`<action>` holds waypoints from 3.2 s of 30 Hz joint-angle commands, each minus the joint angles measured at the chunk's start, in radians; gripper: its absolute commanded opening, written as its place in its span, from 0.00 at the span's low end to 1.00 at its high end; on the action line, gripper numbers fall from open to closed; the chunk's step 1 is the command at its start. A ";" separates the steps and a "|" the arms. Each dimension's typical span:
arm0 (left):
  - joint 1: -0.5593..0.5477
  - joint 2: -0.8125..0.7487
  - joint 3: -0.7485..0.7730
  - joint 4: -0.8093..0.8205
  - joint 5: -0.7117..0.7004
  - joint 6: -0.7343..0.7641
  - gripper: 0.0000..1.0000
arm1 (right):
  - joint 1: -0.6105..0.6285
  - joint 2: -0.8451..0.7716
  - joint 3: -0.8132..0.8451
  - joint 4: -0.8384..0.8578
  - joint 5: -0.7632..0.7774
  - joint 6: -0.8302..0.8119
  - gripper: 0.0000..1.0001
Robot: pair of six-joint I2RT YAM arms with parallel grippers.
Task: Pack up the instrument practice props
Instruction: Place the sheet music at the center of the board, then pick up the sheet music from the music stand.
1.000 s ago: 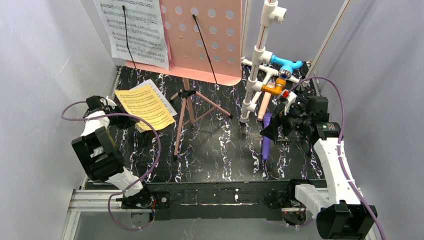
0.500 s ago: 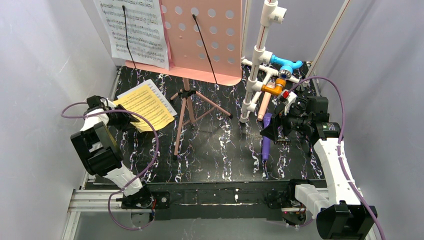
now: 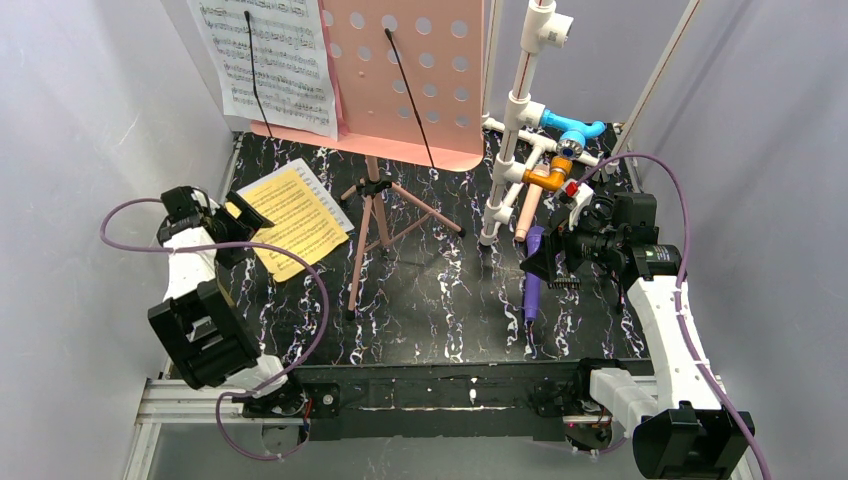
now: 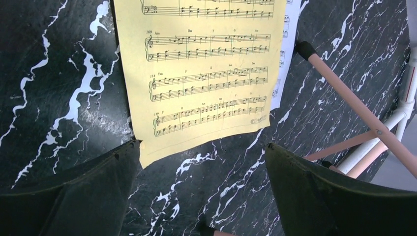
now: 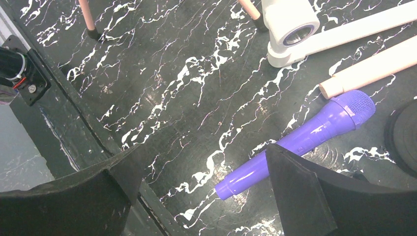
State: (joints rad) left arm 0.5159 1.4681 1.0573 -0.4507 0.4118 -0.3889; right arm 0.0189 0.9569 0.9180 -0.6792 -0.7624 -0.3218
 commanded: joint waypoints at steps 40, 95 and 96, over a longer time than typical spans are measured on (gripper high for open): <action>-0.245 -0.476 -0.011 -0.447 -0.509 -0.264 0.98 | -0.007 0.001 0.016 -0.008 -0.005 -0.017 1.00; -0.749 -0.981 0.076 -0.379 0.400 0.146 0.98 | 0.105 0.142 0.093 -0.180 0.138 -0.194 1.00; -0.749 -0.975 0.107 -0.378 0.392 0.139 0.98 | 0.105 0.143 0.095 -0.181 0.135 -0.194 1.00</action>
State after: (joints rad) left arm -0.2272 0.4980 1.0718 -0.8879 0.7540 -0.2321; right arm 0.1192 1.1069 0.9932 -0.8658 -0.5903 -0.5037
